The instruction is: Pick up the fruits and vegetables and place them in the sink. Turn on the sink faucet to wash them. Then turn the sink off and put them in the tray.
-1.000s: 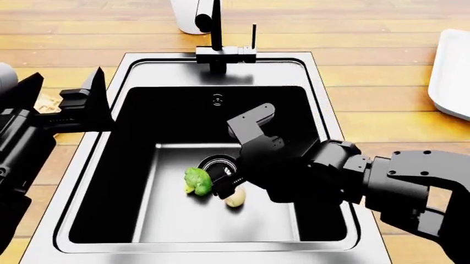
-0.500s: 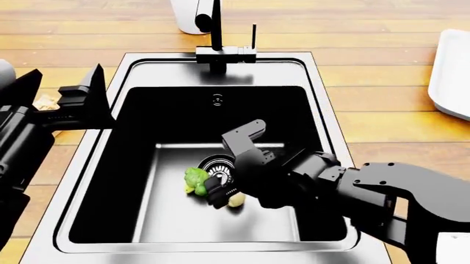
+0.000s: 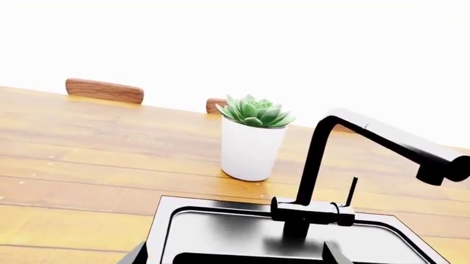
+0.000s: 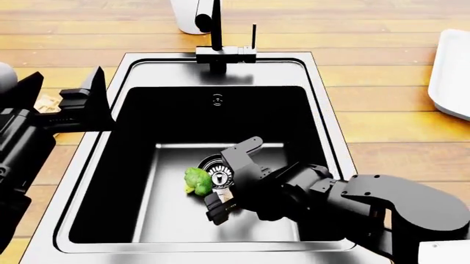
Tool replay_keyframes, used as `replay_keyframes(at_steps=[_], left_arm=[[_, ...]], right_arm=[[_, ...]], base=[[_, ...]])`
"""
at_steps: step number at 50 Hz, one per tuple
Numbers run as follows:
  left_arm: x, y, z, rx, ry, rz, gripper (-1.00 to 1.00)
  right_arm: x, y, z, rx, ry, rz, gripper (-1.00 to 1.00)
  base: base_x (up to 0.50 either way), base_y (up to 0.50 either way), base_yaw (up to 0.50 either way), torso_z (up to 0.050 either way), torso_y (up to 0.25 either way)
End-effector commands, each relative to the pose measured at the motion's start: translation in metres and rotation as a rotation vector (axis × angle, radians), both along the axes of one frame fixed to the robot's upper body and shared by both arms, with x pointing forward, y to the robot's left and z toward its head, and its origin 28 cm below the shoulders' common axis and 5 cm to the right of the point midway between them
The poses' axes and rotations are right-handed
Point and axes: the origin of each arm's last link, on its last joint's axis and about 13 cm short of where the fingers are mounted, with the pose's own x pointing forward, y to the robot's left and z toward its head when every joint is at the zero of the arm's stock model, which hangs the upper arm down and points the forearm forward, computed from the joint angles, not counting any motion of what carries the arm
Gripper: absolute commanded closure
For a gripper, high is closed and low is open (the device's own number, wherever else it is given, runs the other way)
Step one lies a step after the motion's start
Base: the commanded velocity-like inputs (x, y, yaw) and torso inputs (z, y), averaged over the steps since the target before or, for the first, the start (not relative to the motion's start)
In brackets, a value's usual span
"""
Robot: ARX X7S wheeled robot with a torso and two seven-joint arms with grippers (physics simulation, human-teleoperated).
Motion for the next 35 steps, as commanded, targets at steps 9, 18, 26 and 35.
replay_keyframes(at_steps=[9,18,26,35], left_arm=[[0.000,0.000,-0.002,0.001,-0.002,-0.001,-1.00],[0.001,0.001,-0.002,0.000,-0.002,-0.002,-1.00],[0.001,0.001,-0.003,-0.002,-0.002,-0.002,-1.00],[0.000,0.001,-0.002,-0.003,-0.003,-0.003,-1.00]], right_arm=[[0.009,-0.001,-0.006,-0.002,0.032,-0.026,-1.00],[0.014,-0.001,-0.007,0.005,0.072,-0.030,-1.00],[0.009,0.001,-0.004,0.009,0.064,-0.010,-1.00],[0.005,0.001,-0.001,0.013,0.049,-0.004,-1.00]], base=[[0.00,0.00,0.00,0.000,0.000],[0.00,0.00,0.00,0.000,0.000],[0.00,0.00,0.00,0.000,0.000],[0.00,0.00,0.00,0.000,0.000]])
